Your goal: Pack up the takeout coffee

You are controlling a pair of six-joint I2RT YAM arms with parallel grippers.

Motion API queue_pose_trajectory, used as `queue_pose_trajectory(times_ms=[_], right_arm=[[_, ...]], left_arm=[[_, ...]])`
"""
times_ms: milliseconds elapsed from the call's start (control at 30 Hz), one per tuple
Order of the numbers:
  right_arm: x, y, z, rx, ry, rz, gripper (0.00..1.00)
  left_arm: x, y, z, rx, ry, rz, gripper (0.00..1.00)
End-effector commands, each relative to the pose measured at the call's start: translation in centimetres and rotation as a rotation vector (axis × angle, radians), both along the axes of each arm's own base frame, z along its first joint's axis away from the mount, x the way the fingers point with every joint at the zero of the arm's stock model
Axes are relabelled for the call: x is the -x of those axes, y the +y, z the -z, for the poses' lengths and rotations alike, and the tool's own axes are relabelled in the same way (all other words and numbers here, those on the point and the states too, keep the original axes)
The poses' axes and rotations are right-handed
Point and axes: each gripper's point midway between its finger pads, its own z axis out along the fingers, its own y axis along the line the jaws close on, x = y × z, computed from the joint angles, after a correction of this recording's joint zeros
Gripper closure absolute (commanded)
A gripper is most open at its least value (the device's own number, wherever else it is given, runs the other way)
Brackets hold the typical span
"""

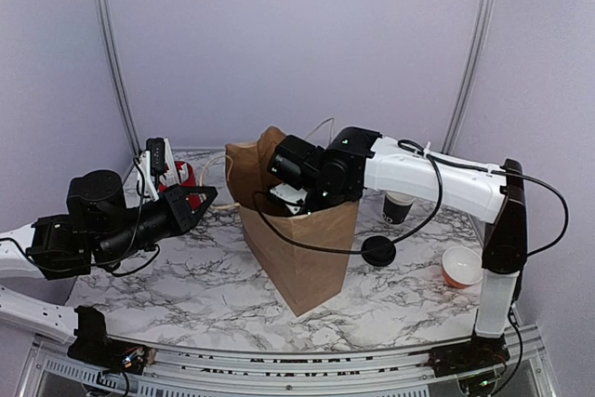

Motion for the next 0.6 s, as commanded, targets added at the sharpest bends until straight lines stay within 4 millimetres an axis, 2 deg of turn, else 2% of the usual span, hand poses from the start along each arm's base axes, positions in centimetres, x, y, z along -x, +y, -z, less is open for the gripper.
queue_pose_trajectory(times_ms=[0, 267, 567], right_arm=[[0.7, -1.5, 2.6, 0.079, 0.023, 0.005, 0.45], [0.5, -1.0, 3.6, 0.079, 0.023, -0.002, 0.45], [0.2, -0.7, 4.4, 0.087, 0.023, -0.009, 0.45]], left_arm=[[-0.1, 0.4, -1.1, -0.006, -0.020, -0.014, 1.00], [0.0, -0.3, -1.9, 0.009, -0.034, 0.008, 1.00], [0.3, -2.7, -4.0, 0.044, -0.070, 0.076, 1.00]])
